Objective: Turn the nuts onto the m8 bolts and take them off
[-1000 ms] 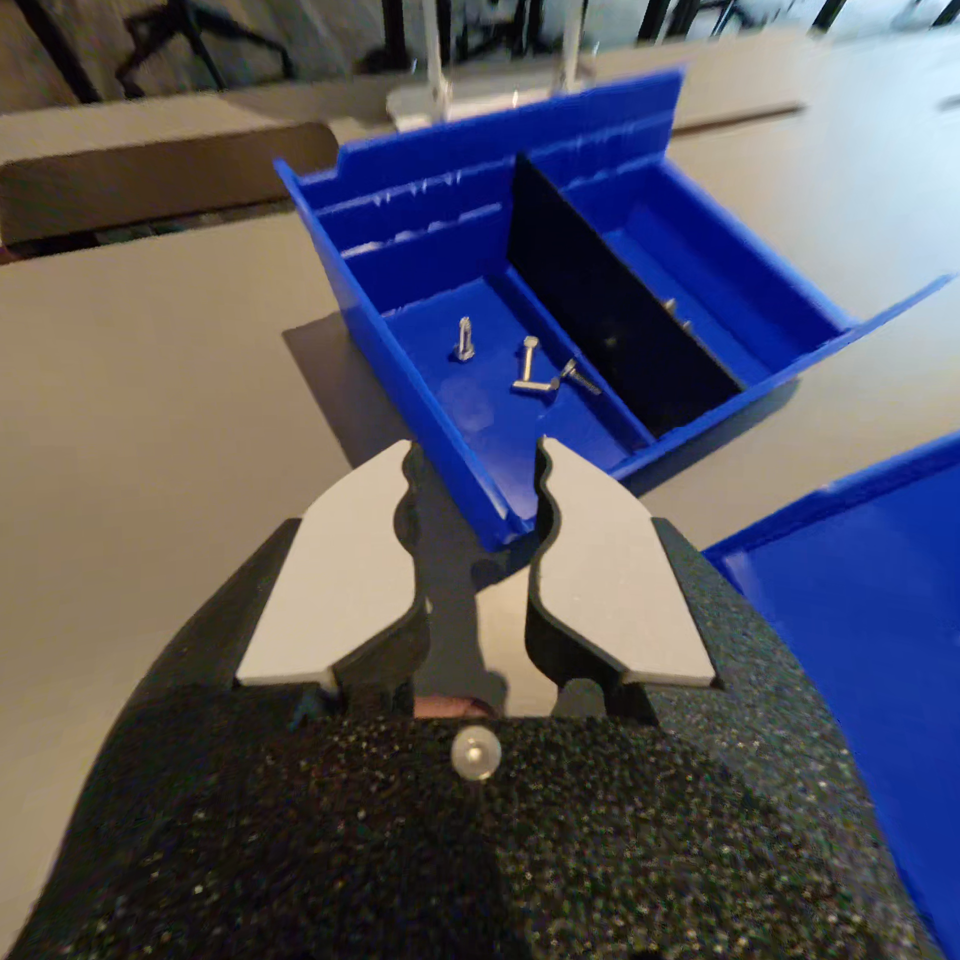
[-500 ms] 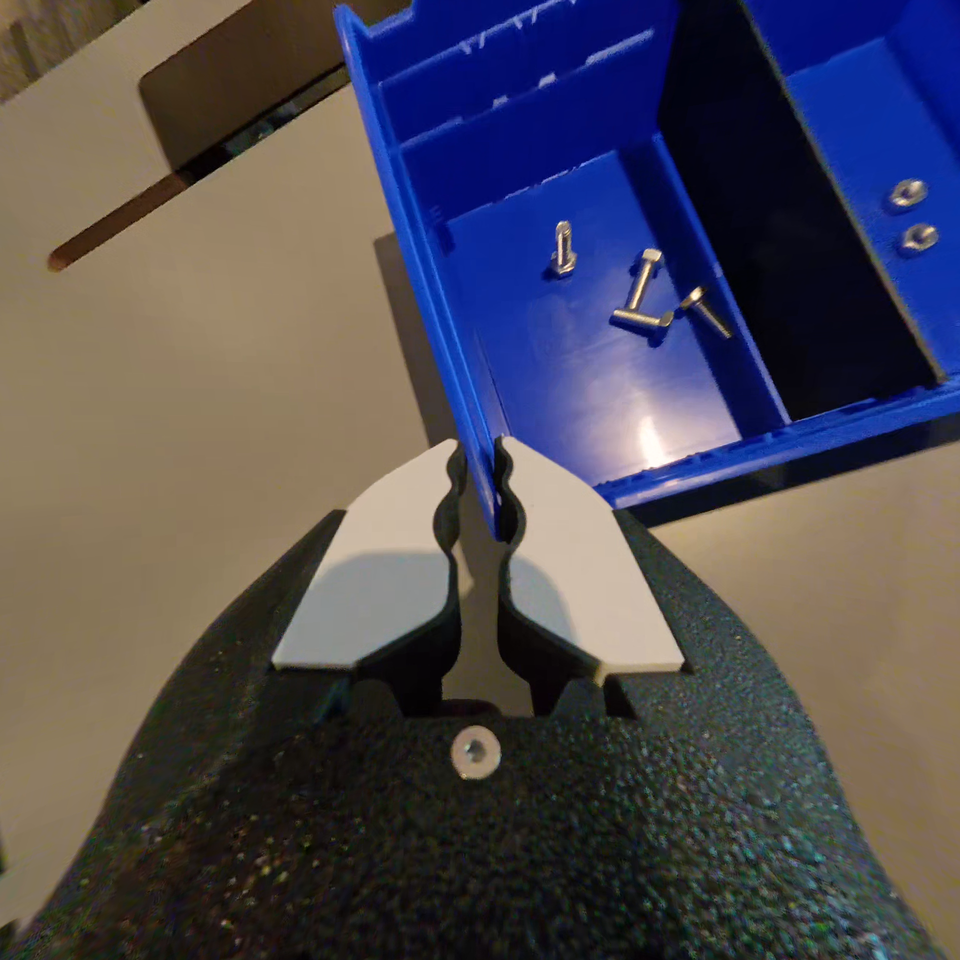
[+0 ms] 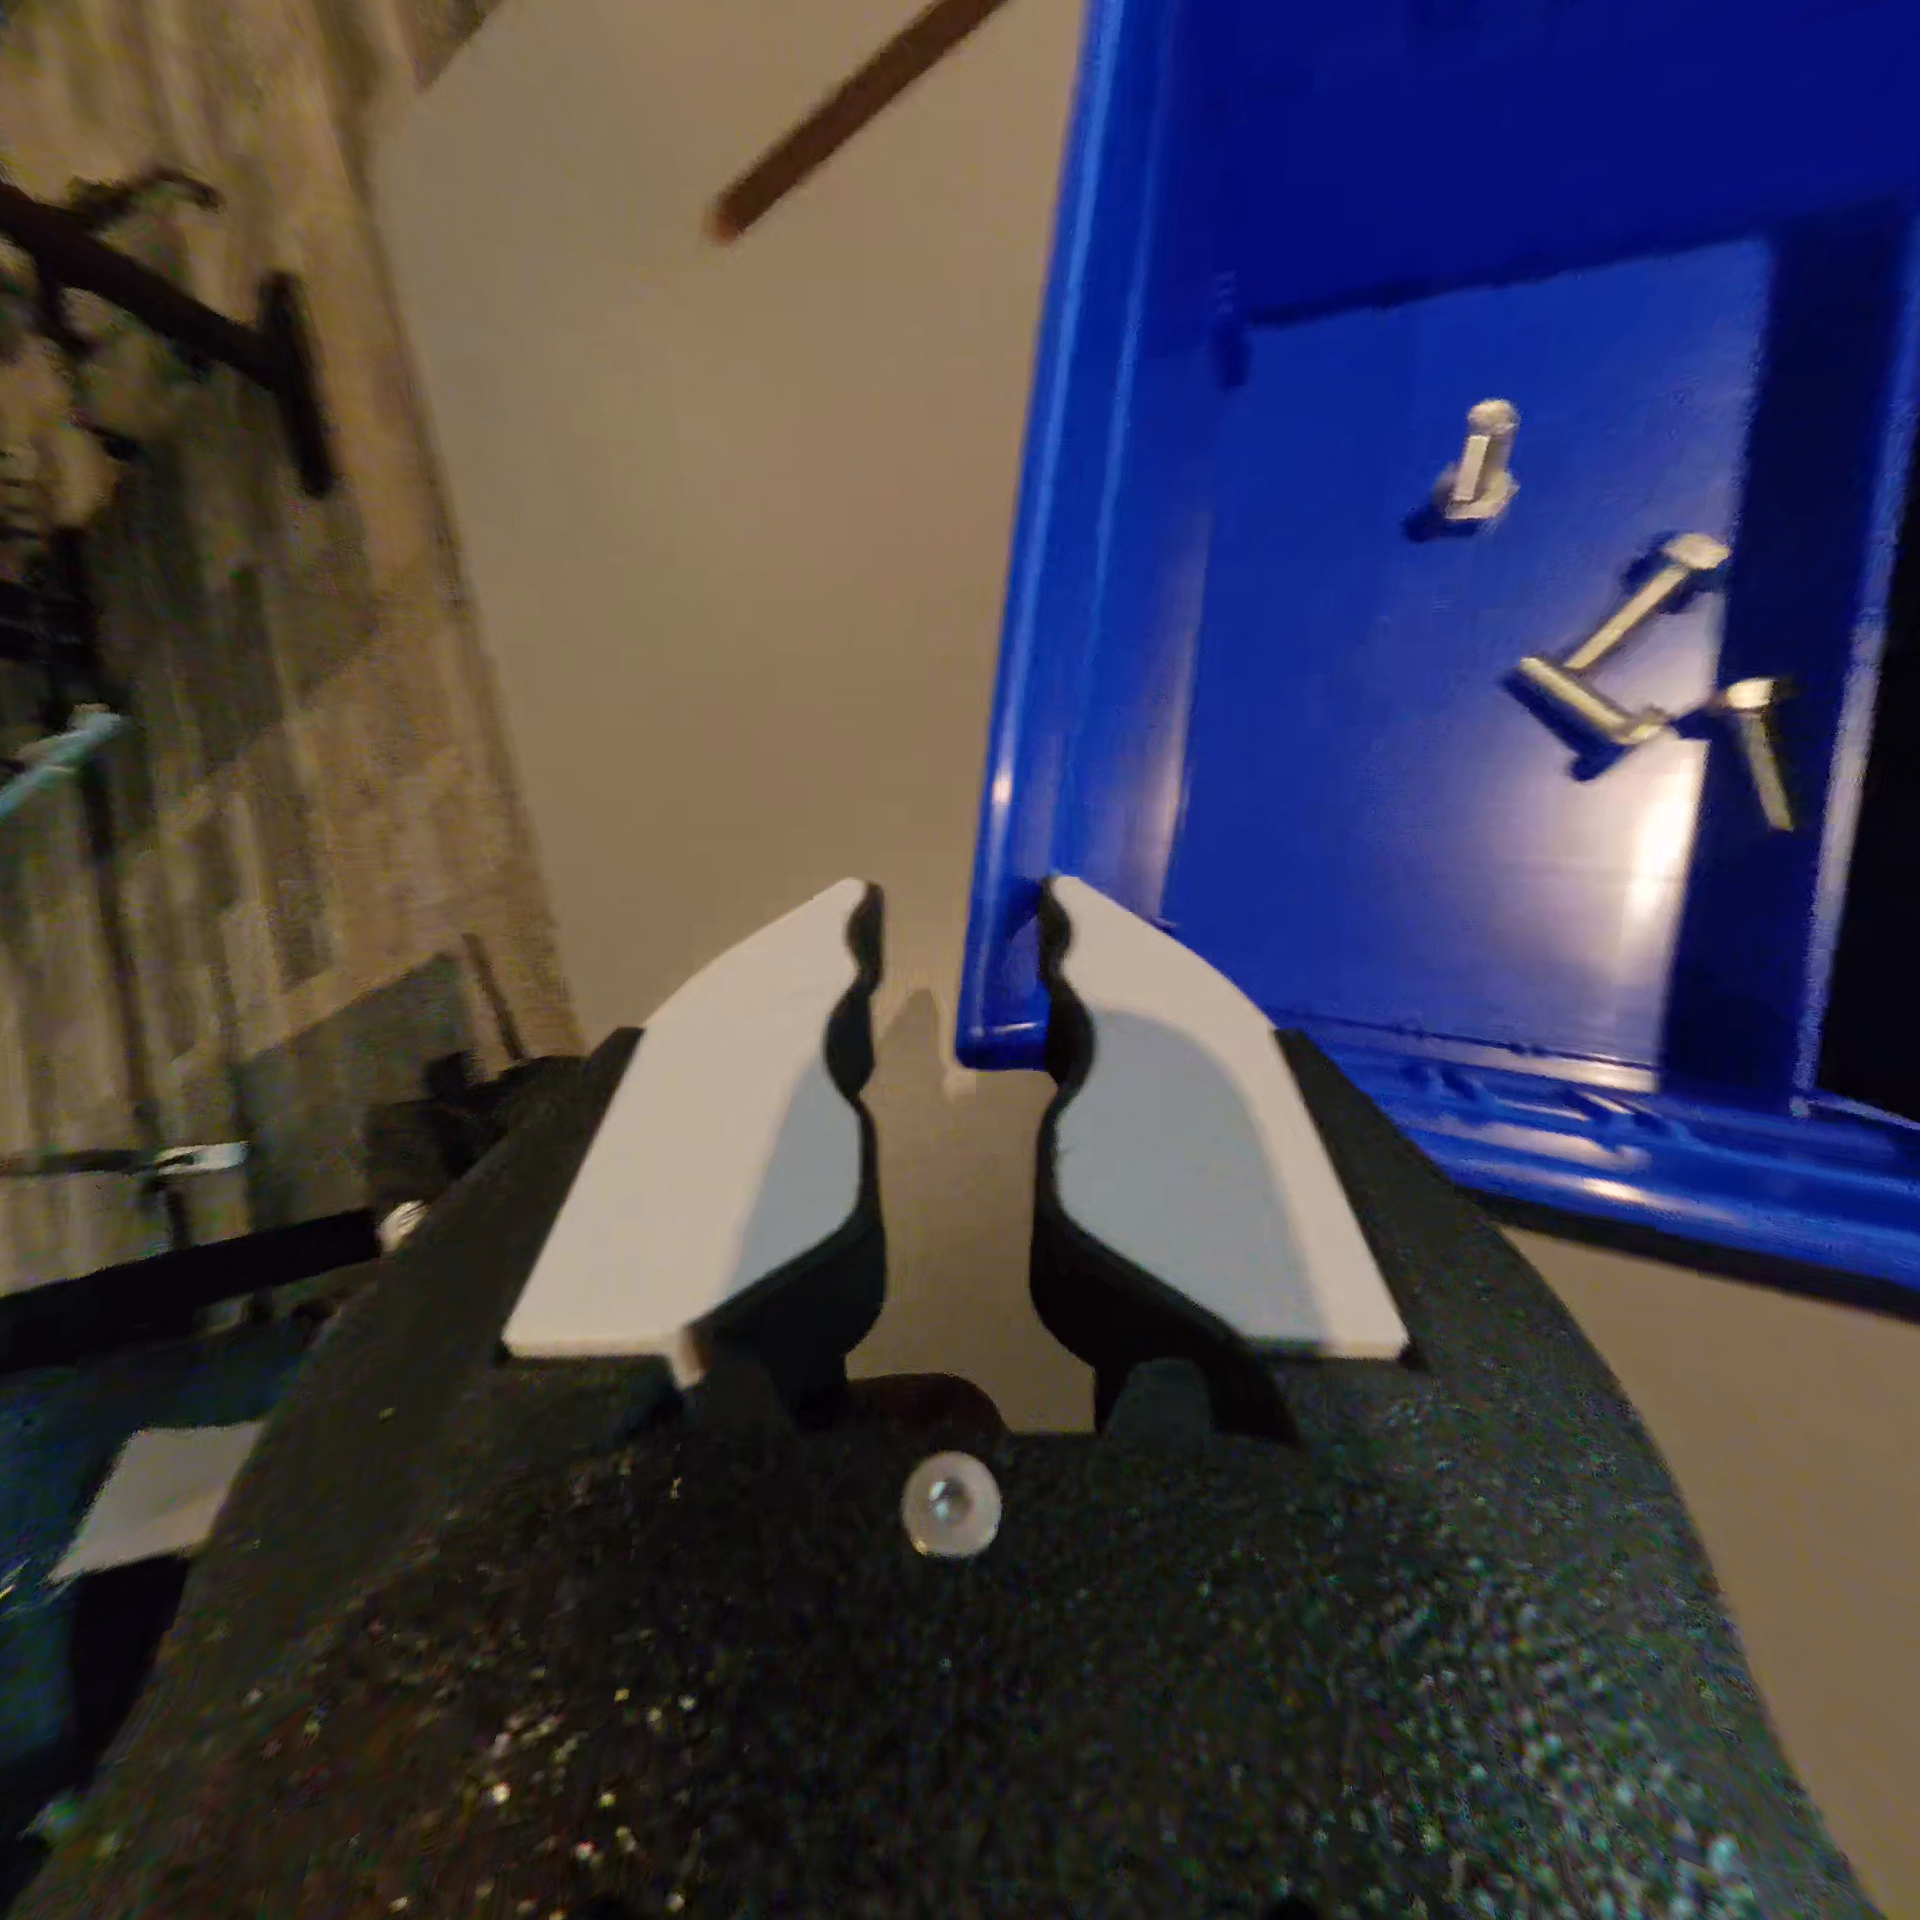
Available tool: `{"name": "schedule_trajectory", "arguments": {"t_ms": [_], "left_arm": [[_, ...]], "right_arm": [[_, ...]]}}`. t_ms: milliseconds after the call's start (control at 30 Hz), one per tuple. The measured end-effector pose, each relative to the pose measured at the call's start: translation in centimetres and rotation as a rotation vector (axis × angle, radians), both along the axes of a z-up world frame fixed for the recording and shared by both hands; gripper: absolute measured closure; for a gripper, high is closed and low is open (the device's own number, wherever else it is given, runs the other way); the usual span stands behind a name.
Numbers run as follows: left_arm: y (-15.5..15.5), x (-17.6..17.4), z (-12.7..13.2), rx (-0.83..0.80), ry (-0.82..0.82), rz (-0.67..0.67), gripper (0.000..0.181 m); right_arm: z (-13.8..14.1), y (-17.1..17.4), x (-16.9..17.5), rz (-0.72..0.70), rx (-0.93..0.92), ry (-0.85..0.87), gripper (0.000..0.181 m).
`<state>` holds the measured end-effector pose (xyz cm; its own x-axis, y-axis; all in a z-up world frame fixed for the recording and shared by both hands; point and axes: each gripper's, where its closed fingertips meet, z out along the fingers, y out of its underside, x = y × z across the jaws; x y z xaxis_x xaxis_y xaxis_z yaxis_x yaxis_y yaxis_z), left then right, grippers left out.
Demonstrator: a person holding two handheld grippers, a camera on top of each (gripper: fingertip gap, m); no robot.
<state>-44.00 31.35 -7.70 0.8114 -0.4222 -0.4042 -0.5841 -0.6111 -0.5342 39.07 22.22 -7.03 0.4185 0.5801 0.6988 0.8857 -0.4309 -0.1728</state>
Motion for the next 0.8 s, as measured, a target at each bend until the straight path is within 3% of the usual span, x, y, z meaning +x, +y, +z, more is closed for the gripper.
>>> {"name": "schedule_trajectory", "arguments": {"t_ms": [67, 133, 233, 300, 400, 500, 600, 700, 800], "left_arm": [[0.3, -1.5, 1.1, 0.07, 0.03, 0.064, 0.13], [0.1, -1.8, 3.1, 0.179, -0.006, 0.132, 0.127], [-2.3, -0.9, 6.1, 0.314, -0.099, 0.253, 0.122], [-5.3, 2.4, 7.4, 0.367, -0.224, 0.256, 0.113], [-10.8, 10.1, 8.7, 0.484, -0.44, 0.134, 0.112], [-16.0, 16.0, 8.1, 0.573, -0.598, 0.11, 0.112], [-19.0, 19.3, 5.4, 0.63, -0.633, 0.174, 0.1], [-19.7, 20.6, 3.2, 0.686, -0.514, 0.204, 0.094], [-19.2, 20.6, 3.1, 0.722, -0.448, 0.217, 0.098]], "right_arm": [[1.4, 1.5, 1.6, -0.065, 0.14, -0.069, 0.164], [3.5, 1.6, 2.3, -0.134, 0.274, -0.074, 0.153], [6.6, -1.1, 2.1, -0.244, 0.438, 0.088, 0.138], [7.8, -4.2, 1.3, -0.305, 0.493, 0.263, 0.132], [7.4, -9.8, -1.7, -0.312, 0.499, 0.548, 0.126], [6.8, -15.2, -4.2, -0.293, 0.539, 0.676, 0.119], [6.2, -19.1, -5.7, -0.305, 0.58, 0.777, 0.113], [5.1, -20.8, -6.6, -0.342, 0.6, 0.887, 0.109], [2.7, -20.7, -7.3, -0.384, 0.557, 0.923, 0.106]]}}
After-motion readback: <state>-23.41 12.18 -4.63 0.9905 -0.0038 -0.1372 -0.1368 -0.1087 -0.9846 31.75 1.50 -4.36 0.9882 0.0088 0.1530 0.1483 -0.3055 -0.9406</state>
